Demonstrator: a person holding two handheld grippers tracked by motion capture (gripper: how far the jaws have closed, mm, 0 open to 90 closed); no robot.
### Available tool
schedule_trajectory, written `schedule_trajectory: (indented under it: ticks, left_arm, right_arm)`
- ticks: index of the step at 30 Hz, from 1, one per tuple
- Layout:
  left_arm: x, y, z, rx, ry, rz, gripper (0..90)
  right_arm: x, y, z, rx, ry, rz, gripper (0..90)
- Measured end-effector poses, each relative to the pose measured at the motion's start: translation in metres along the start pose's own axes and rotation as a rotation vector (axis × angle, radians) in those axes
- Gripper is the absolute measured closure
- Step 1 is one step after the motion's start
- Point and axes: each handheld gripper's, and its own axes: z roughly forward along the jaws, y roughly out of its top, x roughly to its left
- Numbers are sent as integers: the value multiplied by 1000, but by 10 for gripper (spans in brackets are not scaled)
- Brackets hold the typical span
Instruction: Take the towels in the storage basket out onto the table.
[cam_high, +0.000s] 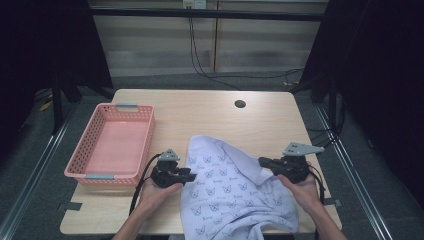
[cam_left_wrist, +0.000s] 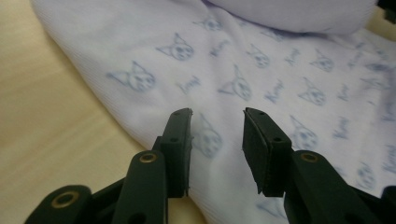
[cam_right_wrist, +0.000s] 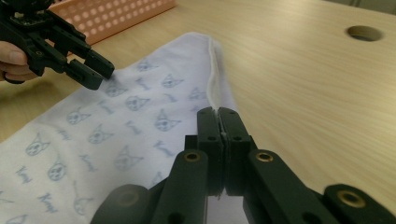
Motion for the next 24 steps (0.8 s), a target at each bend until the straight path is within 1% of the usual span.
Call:
schedule_trajectory:
  ticks: [1,2,3,4,5,6,7,8,9,11,12,13,15,16,17,18,19,20,21,22,23,24]
  left_arm:
    - [4,2,2,4,2,-5,627]
    - [8,5,4,-1,26,-9,628]
    - [12,7,5,-21,44,-13,624]
    - [16,8,6,-43,64,-25,610]
    - [21,9,7,-36,83,-47,595]
    - [25,10,7,-37,87,-55,568]
    - [26,11,8,-41,94,-60,564]
    - [29,13,7,-51,114,-56,561]
    - [30,14,7,-69,115,-76,545]
    - [32,15,4,-94,103,-94,531]
    - [31,15,5,-99,112,-92,531]
    - [31,15,5,-86,106,-73,531]
    - [32,14,10,-82,89,-71,521]
    - [32,14,15,-91,61,-79,520]
    - [32,15,18,-85,55,-78,525]
    - [30,19,25,-57,56,-71,527]
    - [29,21,29,-40,63,-54,531]
    - [27,24,35,-30,81,-35,541]
    - [27,27,40,-10,88,-33,549]
    - [27,28,44,-4,96,-33,559]
    - [28,29,46,-9,88,-29,638]
    - [27,29,49,-10,75,-21,739]
  right_arm:
    - [-6,-2,-5,-5,-11,12,883]
    - [-9,-3,-7,-5,-15,15,883]
    - [-12,-5,-9,-7,-24,21,883]
    - [-15,-8,-11,-10,-27,29,883]
    - [-18,-10,-13,-7,-35,39,883]
    - [-20,-12,-15,-11,-40,47,883]
    - [-22,-13,-17,-8,-45,53,883]
    - [-24,-14,-20,-6,-57,49,883]
    - [-27,-16,-24,-13,-67,56,883]
    - [-32,-18,-31,-9,-90,68,883]
    - [-36,-20,-34,-11,-99,77,883]
    - [-39,-24,-37,-8,-109,84,883]
    - [-43,-31,-42,-2,-116,97,883]
    - [-44,-35,-44,3,-119,101,883]
    - [-44,-39,-44,9,-115,109,883]
    - [-43,-41,-44,8,-115,112,883]
    - [-43,-43,-42,15,-110,114,883]
    - [-42,-44,-41,18,-105,111,882]
    - [-41,-44,-40,26,-101,109,882]
    - [-40,-44,-40,27,-97,106,882]
    - [-40,-43,-39,23,-92,105,882]
    - [-40,-43,-39,18,-88,106,882]
